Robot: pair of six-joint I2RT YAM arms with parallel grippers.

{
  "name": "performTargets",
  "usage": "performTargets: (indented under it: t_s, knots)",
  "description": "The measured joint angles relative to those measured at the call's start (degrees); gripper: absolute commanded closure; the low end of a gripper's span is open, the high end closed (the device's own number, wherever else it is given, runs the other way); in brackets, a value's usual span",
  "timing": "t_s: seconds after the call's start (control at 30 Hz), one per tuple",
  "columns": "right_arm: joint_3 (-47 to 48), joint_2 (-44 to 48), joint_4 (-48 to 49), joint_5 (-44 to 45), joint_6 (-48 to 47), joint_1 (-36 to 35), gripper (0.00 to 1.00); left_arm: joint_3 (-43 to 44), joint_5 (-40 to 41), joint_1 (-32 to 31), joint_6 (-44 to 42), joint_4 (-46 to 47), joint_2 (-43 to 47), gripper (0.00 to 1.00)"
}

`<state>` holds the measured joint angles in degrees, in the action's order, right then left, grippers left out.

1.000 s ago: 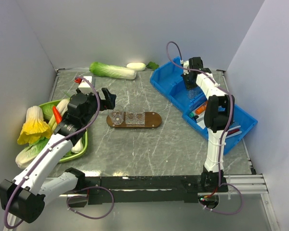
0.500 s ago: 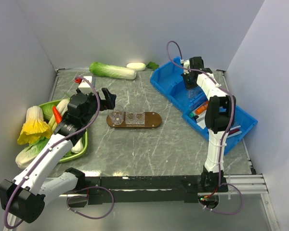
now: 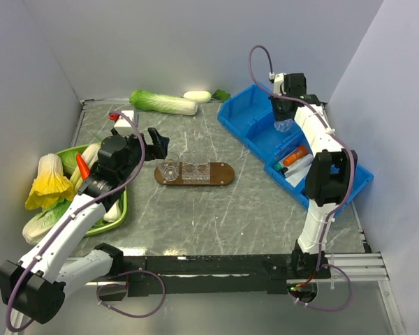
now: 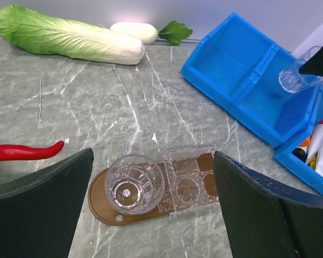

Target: Prepare toiletry sets of a toothbrush and toothpaste on the tray

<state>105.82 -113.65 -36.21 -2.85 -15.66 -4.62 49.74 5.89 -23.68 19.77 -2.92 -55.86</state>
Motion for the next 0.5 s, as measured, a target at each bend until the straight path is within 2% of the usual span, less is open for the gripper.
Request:
performTargets:
  t_s: [0.23,0.5]
  knots:
    - [-0.87,4.68,-0.74,0.52,1.57,-2.25,1.00,0.00,0.04,0.11,-0.04,0.09,0.28,0.03]
    - [-6.80,15.26,-2.38,3.89,3.80,-12.24,1.00,0.00,-1.55,4.37,1.18,0.15,-1.14,0.03]
